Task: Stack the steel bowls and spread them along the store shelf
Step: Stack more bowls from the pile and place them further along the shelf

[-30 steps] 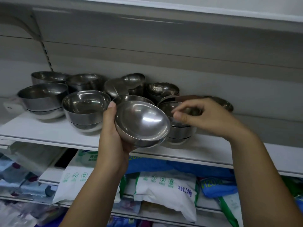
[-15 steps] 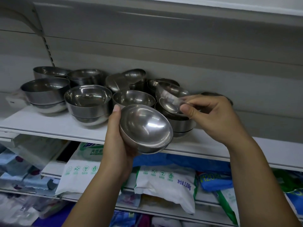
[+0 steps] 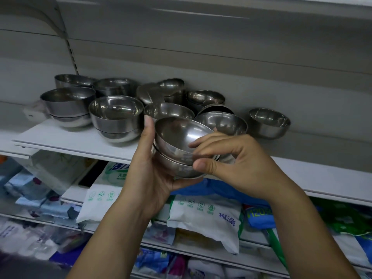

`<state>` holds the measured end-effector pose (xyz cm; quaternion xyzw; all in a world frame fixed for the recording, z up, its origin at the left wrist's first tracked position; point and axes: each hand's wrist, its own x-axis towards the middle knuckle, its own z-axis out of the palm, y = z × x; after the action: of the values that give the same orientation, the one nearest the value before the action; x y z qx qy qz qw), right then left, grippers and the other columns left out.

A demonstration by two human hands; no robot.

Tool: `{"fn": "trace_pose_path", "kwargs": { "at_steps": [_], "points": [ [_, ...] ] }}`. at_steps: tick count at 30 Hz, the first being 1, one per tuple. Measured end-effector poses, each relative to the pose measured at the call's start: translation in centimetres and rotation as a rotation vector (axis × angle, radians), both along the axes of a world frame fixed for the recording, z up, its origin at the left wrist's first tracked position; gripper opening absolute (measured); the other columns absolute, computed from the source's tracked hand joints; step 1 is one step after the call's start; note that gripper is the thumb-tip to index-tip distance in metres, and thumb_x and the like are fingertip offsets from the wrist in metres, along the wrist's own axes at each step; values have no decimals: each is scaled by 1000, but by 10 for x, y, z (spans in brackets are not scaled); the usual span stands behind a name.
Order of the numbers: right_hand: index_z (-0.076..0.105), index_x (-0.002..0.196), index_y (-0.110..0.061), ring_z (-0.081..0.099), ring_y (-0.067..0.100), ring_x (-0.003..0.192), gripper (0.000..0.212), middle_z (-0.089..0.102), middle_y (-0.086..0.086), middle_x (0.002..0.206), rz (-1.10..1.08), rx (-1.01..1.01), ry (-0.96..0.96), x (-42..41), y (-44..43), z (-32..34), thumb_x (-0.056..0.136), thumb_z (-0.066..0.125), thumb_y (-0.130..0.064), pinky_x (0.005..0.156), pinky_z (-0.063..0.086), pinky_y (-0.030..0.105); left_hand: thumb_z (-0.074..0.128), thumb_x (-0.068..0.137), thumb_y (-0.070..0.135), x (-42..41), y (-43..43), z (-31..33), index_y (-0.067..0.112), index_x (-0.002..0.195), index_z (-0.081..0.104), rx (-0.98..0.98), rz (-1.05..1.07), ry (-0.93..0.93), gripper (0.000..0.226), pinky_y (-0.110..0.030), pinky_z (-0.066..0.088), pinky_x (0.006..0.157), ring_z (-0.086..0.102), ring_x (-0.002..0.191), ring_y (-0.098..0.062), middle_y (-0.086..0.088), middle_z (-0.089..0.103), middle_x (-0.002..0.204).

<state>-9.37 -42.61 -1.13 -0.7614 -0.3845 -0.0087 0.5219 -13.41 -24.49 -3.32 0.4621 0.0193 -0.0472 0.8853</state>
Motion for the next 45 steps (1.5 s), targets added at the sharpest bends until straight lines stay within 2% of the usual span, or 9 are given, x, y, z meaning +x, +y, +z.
{"fn": "trace_pose_path", "kwargs": {
  "at_steps": [7,12,16,20,29,34,41,43,45],
  "points": [
    [82,94,-24,67,6,110,25,77,-9,101,33,-49,14,-3,-14,-6,73,81,-38,98,51,23,46,85,73,-11,-16,-8,17,119,73,-74,22,38,70,-62,49,99,69,113,-37,-18,72,123],
    [78,108,-19,67,13,117,34,75,-5,116,-10,84,-56,4,-47,-3,81,76,-39,103,51,31,45,86,70,-20,-40,-8,17,126,68,-113,75,62,70,-55,61,78,71,107,-42,-20,72,120],
    [77,110,-23,67,10,116,30,75,-9,116,-235,151,-72,34,-95,-6,83,75,-37,106,51,38,50,80,69,-25,-69,-12,17,127,68,-153,91,89,72,-59,60,78,71,106,-43,-20,72,121],
    [75,117,-25,65,4,115,36,73,-13,118,-491,108,-38,87,-145,-19,84,81,-39,105,49,29,47,84,67,-25,-101,-15,16,126,68,-177,94,98,69,-62,56,83,71,106,-43,-21,72,119],
    [63,109,-33,62,3,89,49,62,-23,97,-599,-21,-103,161,-187,-44,71,93,-23,75,41,1,45,89,66,-7,-161,-18,19,124,71,-170,99,119,64,-61,53,93,69,111,-42,-18,71,123],
    [61,125,-29,65,18,111,66,67,-5,123,-577,-48,59,189,-186,-62,69,93,-43,91,50,25,46,89,68,4,-179,-19,20,125,70,-152,141,138,65,-51,61,74,70,109,-41,-16,72,122],
    [61,132,-23,58,7,97,69,60,-14,109,-568,-2,102,193,-191,-64,72,93,-34,66,35,-7,46,89,68,5,-189,-27,21,130,66,-180,193,135,66,-50,61,72,70,109,-42,-16,71,124],
    [61,128,-27,58,7,96,63,59,-21,106,-558,5,93,189,-191,-63,73,92,-31,69,40,-5,46,89,68,5,-189,-28,21,130,67,-180,202,128,66,-50,61,71,70,109,-42,-17,71,124],
    [62,123,-28,63,12,100,58,64,-19,109,-555,31,81,189,-190,-64,73,92,-31,90,52,16,47,87,68,4,-191,-28,20,129,67,-179,213,121,67,-50,62,71,70,107,-43,-17,71,123]
  ]
}}
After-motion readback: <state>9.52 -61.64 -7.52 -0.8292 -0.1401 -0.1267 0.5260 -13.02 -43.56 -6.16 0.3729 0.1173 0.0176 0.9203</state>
